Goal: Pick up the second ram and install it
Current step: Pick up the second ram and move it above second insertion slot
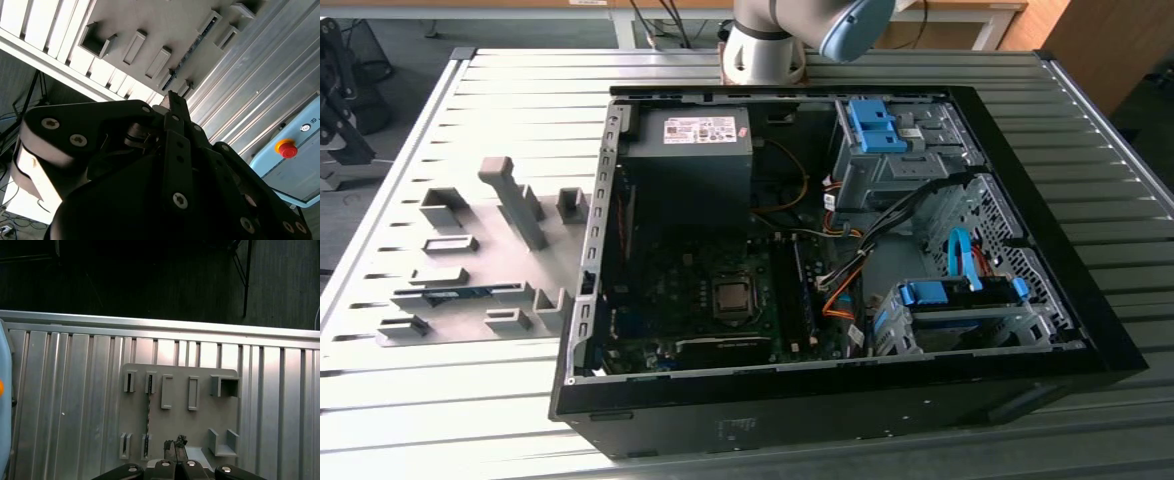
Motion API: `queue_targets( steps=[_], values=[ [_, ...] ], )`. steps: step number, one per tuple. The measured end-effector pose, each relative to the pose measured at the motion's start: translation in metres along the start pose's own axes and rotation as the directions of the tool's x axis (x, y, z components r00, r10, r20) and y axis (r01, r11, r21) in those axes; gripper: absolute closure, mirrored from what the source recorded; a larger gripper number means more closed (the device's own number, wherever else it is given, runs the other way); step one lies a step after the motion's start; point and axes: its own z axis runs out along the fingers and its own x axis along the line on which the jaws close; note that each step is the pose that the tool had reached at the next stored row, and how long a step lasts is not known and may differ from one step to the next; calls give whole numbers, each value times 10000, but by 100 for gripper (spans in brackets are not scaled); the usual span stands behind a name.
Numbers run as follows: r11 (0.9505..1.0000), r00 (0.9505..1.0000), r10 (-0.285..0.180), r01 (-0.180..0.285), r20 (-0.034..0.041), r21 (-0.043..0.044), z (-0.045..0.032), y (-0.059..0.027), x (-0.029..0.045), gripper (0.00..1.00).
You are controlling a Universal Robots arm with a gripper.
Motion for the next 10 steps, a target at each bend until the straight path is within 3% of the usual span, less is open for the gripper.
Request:
queue_targets(
  steps=[5,10],
  values=[
    [10000,10000,-1,1,1,2,22,1,1,89],
    [10000,10000,1,-1,0,5,107,13,7,89]
  ],
)
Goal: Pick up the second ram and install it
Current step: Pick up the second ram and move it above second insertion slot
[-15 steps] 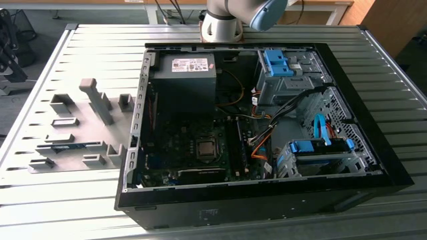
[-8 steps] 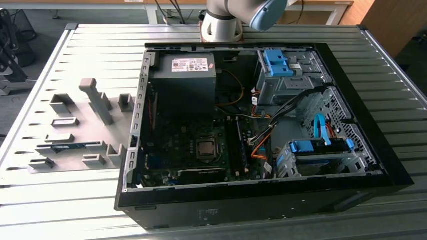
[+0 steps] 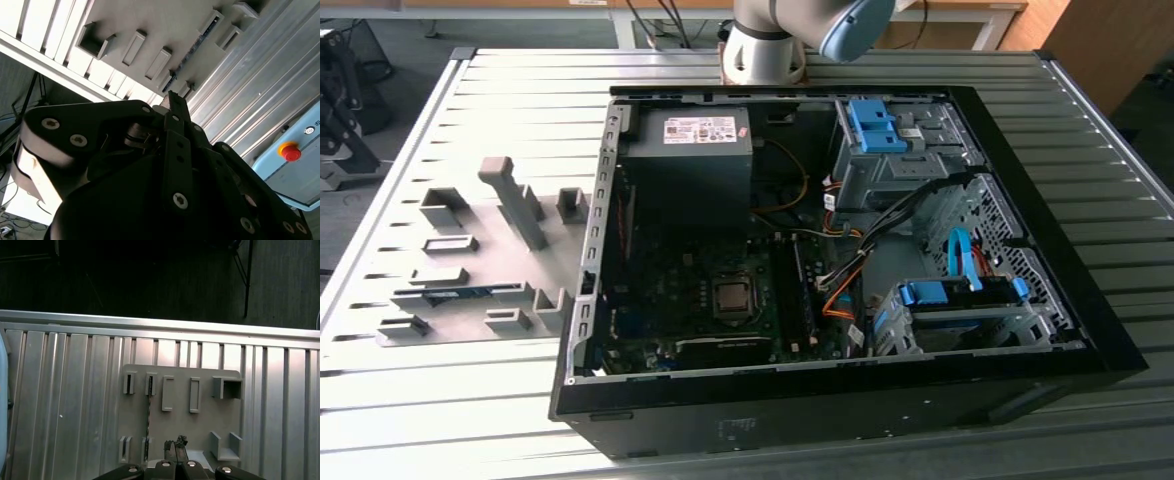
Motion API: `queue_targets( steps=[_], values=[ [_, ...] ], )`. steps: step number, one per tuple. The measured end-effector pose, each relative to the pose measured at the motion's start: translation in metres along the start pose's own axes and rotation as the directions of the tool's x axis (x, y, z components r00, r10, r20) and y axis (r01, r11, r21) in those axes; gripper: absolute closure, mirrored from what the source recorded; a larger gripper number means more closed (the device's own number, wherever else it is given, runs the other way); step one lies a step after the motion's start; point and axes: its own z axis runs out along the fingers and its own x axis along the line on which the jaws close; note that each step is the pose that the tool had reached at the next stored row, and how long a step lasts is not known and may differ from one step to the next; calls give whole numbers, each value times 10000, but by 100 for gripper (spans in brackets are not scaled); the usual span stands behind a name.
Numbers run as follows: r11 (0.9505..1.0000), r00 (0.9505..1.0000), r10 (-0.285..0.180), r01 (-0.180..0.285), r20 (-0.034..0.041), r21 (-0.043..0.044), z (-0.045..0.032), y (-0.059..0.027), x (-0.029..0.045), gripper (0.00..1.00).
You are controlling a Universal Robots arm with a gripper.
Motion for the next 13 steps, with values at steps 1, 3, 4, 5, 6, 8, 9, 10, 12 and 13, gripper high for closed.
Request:
queue_targets(
  steps=[1,3,4,5,6,8,9,10,12,13],
  values=[
    [10000,10000,1,-1,0,5,20,0,1,89],
    [10000,10000,82,-82,2,11,55,-1,2,89],
    [9998,9998,191,-191,7,16,73,-2,2,89],
    [9995,9995,314,-314,13,20,92,-3,2,89],
    [9990,9990,435,-436,18,24,109,-4,3,89],
    [9984,9984,567,-567,24,27,144,-5,4,89],
    [9984,9984,570,-570,25,28,156,-5,4,89],
    [9984,9984,569,-569,25,28,164,-6,5,89],
    [9984,9984,570,-570,23,26,164,-6,5,89],
    [9984,9984,570,-571,23,26,164,-6,5,83]
  ],
)
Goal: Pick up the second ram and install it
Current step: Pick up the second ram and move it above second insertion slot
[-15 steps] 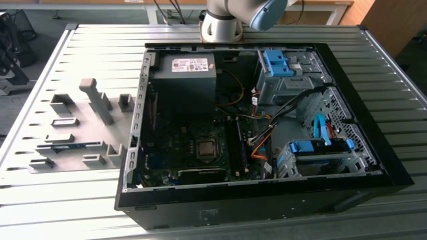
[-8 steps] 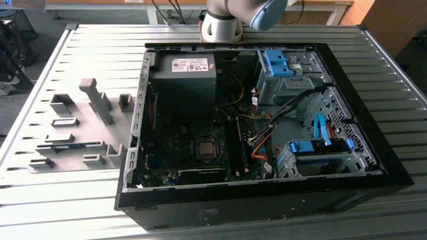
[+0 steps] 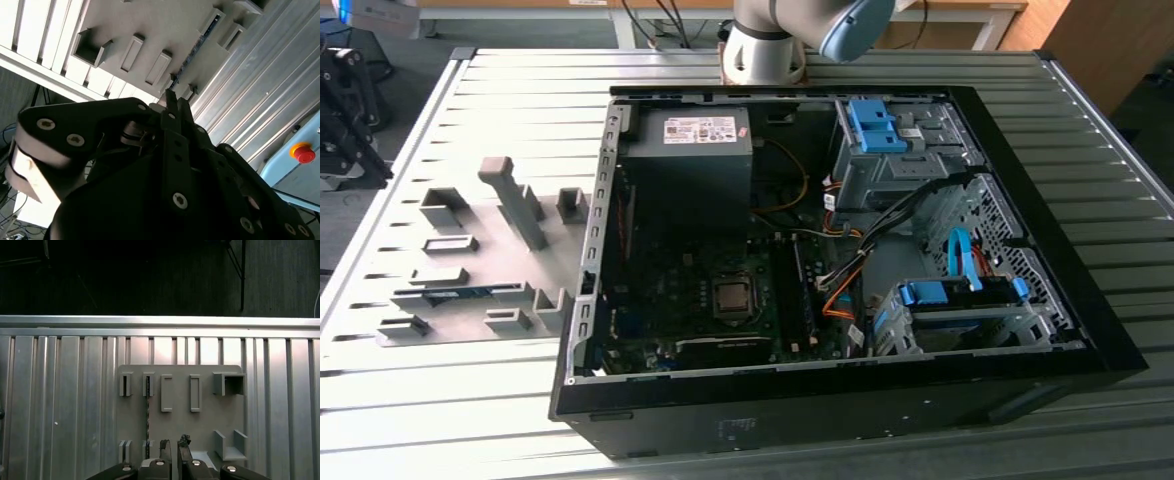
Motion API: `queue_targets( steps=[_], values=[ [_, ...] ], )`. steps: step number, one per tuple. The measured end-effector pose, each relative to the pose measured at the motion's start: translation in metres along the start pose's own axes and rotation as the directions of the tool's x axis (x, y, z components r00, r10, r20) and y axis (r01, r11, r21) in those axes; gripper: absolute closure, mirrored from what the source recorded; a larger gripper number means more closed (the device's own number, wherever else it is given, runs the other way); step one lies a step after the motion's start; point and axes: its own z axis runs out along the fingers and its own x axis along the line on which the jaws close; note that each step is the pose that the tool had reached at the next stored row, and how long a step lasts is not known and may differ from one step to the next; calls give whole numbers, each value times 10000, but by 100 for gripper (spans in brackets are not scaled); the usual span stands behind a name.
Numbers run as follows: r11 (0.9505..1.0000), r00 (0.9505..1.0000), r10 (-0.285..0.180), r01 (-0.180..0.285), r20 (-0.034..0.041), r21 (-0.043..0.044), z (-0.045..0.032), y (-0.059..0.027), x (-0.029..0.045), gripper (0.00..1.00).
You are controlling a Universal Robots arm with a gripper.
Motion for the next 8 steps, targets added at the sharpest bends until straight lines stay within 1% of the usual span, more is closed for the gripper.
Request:
queue_targets(
  steps=[1,2,3,4,5,8],
  values=[
    [10000,10000,0,0,0,0,0,0,0,77],
    [10000,10000,0,0,1,0,1,0,0,77],
    [10000,10000,0,0,1,2,5,0,0,71],
    [10000,10000,0,0,3,4,12,-1,0,71],
    [10000,10000,-1,1,3,5,21,-1,1,64],
    [10000,10000,0,0,2,7,68,-3,2,64]
  ],
)
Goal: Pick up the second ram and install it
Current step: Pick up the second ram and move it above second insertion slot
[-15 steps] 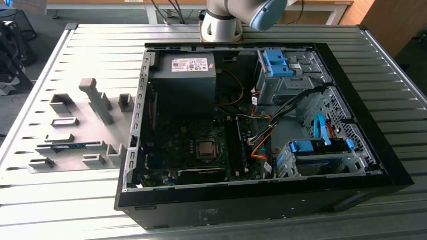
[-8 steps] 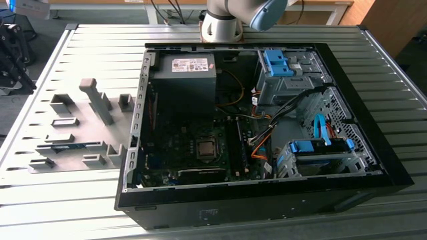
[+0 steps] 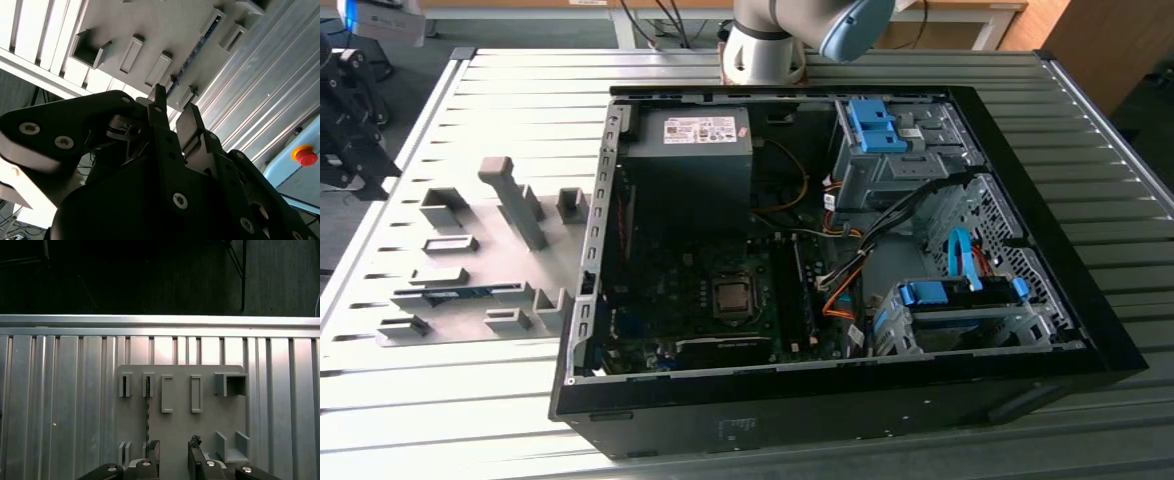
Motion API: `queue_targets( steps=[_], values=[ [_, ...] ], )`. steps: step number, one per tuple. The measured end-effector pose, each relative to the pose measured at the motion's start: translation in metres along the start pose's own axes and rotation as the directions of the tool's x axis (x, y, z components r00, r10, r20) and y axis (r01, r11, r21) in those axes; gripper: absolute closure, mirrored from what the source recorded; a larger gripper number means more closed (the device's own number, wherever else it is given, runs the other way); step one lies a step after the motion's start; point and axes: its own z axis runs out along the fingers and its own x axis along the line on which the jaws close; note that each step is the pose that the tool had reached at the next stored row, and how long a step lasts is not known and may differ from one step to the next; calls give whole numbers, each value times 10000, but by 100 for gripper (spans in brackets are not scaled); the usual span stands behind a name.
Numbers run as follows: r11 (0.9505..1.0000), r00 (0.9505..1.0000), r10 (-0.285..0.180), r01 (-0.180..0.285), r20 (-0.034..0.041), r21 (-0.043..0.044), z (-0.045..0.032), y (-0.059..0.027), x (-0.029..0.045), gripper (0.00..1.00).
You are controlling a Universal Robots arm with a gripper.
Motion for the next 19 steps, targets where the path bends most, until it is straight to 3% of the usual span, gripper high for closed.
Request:
queue_targets(
  steps=[9,19],
  values=[
    [10000,10000,0,0,0,11,151,-6,6,64],
    [10000,10000,0,0,0,11,187,-8,7,64]
  ],
)
